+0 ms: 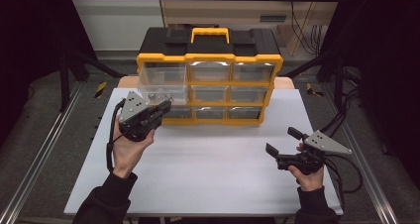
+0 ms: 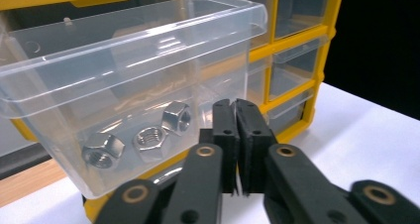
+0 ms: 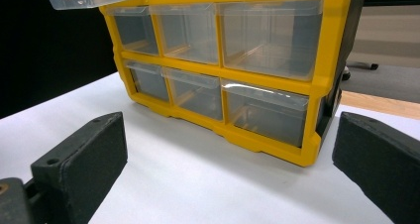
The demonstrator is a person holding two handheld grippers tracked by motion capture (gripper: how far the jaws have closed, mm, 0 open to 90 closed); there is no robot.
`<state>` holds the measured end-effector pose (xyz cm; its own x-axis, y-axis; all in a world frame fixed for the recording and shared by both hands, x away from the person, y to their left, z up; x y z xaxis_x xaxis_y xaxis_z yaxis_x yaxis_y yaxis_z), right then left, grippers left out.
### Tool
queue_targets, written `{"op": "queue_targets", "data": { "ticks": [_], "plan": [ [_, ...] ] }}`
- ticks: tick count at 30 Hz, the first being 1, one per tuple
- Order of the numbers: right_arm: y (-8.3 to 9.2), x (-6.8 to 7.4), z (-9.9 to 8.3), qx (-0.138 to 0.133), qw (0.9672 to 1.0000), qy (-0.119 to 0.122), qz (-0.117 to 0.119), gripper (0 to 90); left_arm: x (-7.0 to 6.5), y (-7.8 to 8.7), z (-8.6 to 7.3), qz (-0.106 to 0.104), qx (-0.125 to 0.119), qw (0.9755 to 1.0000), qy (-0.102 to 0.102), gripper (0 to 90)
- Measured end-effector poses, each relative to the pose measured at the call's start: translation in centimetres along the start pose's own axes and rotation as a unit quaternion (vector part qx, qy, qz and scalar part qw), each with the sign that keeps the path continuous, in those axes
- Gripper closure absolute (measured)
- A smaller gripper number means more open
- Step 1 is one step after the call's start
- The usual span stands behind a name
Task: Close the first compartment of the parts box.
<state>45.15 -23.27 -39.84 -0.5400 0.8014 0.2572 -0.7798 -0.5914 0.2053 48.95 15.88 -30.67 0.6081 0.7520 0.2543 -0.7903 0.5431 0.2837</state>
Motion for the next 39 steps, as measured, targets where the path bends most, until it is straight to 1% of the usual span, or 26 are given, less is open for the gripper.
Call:
{"op": "queue_targets", "data": {
  "ticks": [1,2,3,4,6,7,8,13,17,18,19,23,24,28,30,31,33,38,39],
  "plan": [
    [0.0,0.0,0.0,0.000,1.0000,-0.001,0.000,1.1,0.0,-0.1,0.0,-0.004,-0.001,1.0000,0.003,89.0],
    [0.0,0.0,0.0,0.000,1.0000,0.000,-0.001,1.1,0.1,-0.2,0.1,-0.001,-0.003,1.0000,-0.001,89.1],
    [0.0,0.0,0.0,0.000,1.0000,0.001,-0.001,1.1,0.1,-0.3,0.1,-0.002,0.001,1.0000,0.002,89.1],
    [0.0,0.0,0.0,0.000,1.0000,0.001,-0.001,1.0,0.2,-0.3,0.1,0.000,0.001,1.0000,0.001,89.1],
    [0.0,0.0,0.0,0.000,1.0000,0.000,0.001,1.0,0.3,-0.5,0.2,0.002,0.003,1.0000,0.005,89.2],
    [0.0,0.0,0.0,0.000,1.0000,0.000,0.001,1.0,0.4,-0.6,0.3,0.005,0.000,1.0000,0.001,89.2],
    [0.1,0.0,0.0,-0.001,1.0000,0.000,0.002,1.0,0.4,-0.7,0.2,0.005,0.004,1.0000,0.004,89.2],
    [0.1,0.0,0.0,-0.002,1.0000,0.000,0.002,1.0,0.6,-1.0,0.3,0.014,0.009,0.9999,0.000,89.2],
    [0.1,0.0,0.0,-0.002,1.0000,-0.001,0.002,1.0,1.0,-1.0,0.2,0.020,0.010,0.9997,0.004,89.3],
    [0.1,0.0,0.0,-0.002,1.0000,-0.001,0.003,1.0,1.2,-1.0,0.2,0.020,0.011,0.9997,0.004,89.3],
    [0.1,0.0,0.0,-0.002,1.0000,0.000,0.002,1.0,1.2,-1.0,0.3,0.018,0.007,0.9998,0.009,89.3],
    [0.1,0.0,0.0,-0.002,1.0000,0.000,0.002,1.0,1.2,-1.0,0.3,0.021,0.010,0.9997,0.000,89.3],
    [0.1,0.0,0.0,-0.002,1.0000,0.000,0.002,1.0,1.2,-1.0,0.3,0.021,0.010,0.9997,0.003,89.3],
    [0.1,0.0,0.0,-0.002,1.0000,-0.001,0.003,1.0,1.4,-0.9,0.4,0.021,0.012,0.9997,0.000,89.3],
    [0.0,0.0,0.0,0.000,1.0000,0.001,0.002,1.1,1.4,-0.9,0.5,0.024,0.010,0.9996,0.002,89.3],
    [0.0,0.0,0.0,0.000,1.0000,0.001,0.002,1.0,1.5,-0.9,0.5,0.026,0.013,0.9996,-0.002,89.4],
    [0.0,0.0,0.0,0.001,1.0000,0.002,0.001,1.0,1.6,-1.0,0.7,0.029,0.011,0.9995,0.002,89.4],
    [0.0,0.0,0.0,0.000,1.0000,0.002,0.001,1.0,1.8,-1.0,1.0,0.036,0.013,0.9992,-0.007,89.4],
    [0.0,-0.1,0.0,0.000,1.0000,0.002,0.002,1.0,1.8,-1.0,1.0,0.039,0.011,0.9992,-0.006,89.4]
  ]
}}
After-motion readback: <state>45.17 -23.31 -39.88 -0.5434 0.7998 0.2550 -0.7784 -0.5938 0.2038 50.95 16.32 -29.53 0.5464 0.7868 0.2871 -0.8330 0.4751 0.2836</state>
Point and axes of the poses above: each handheld gripper's, and its own axes: y roughly backward along the jaws, z roughly out of its top, x roughly to its left, the point moved 4 cm from there along -y, roughly forward along the jaws, and after that the axes turned 9 degrees about -y, right-handed, at the moved point
